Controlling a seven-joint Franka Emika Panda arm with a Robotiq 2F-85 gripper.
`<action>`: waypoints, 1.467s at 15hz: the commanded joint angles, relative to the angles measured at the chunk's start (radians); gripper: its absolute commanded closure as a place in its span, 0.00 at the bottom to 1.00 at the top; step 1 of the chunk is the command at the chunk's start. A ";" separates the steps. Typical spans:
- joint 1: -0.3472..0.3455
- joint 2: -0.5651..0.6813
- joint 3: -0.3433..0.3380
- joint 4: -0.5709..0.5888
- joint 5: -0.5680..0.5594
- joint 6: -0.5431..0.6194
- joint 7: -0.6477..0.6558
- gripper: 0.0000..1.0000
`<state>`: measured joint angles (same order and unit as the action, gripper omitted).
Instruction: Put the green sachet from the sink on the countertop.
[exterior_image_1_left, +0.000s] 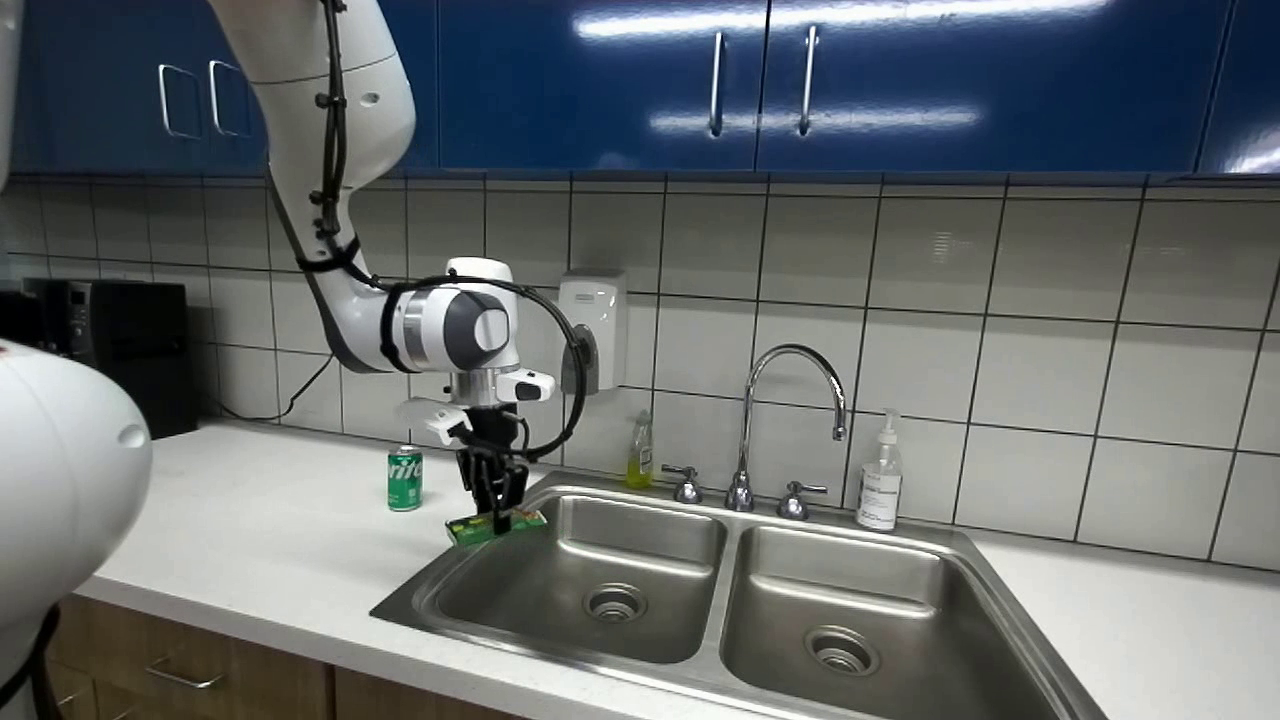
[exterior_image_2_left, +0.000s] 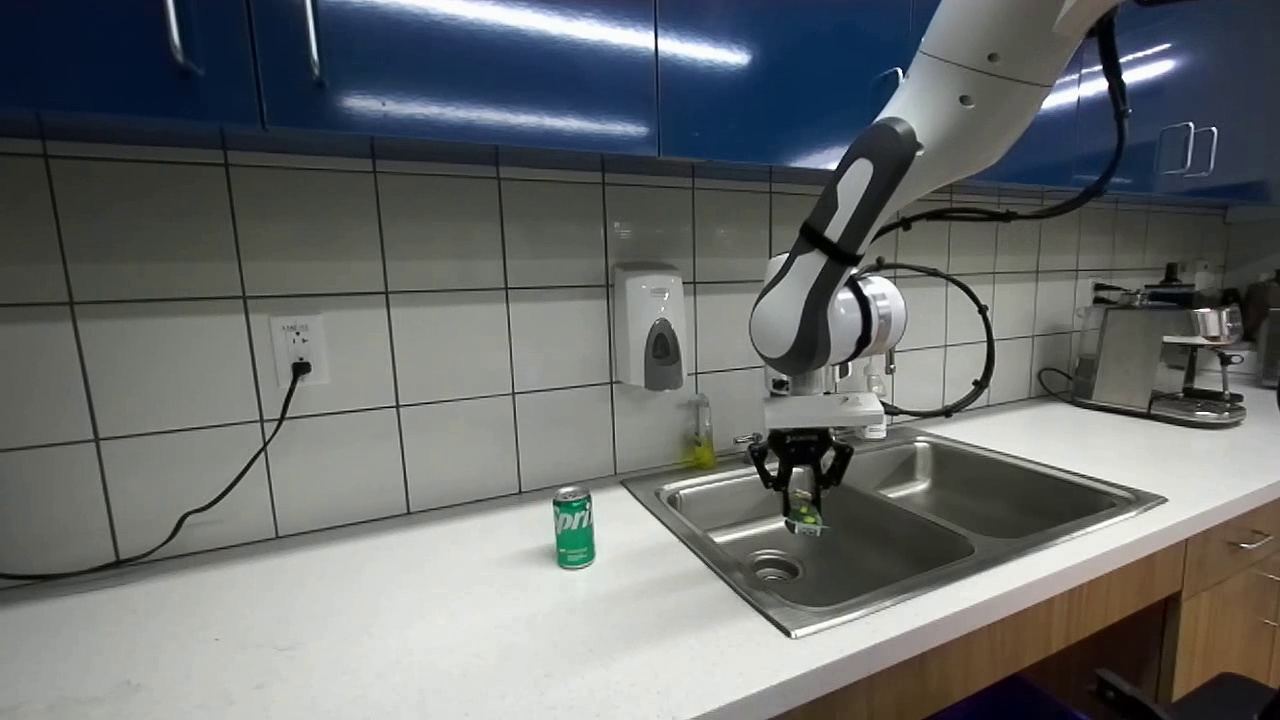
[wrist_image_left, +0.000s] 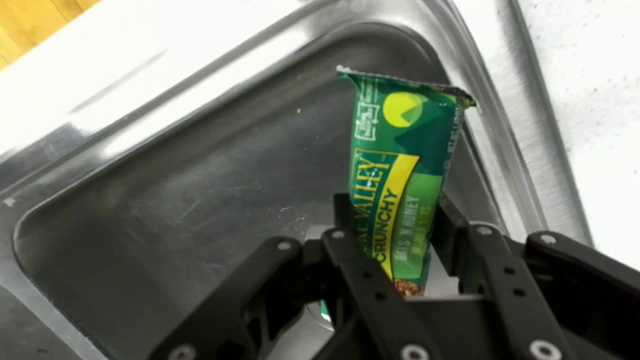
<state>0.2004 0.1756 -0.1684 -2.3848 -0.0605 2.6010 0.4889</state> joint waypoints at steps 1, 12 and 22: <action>-0.038 -0.097 0.082 -0.059 -0.001 -0.053 -0.084 0.84; -0.009 -0.140 0.276 -0.085 0.095 -0.058 -0.280 0.84; 0.041 -0.054 0.395 -0.034 0.176 -0.041 -0.398 0.84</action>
<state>0.2343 0.0857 0.1997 -2.4557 0.0921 2.5731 0.1385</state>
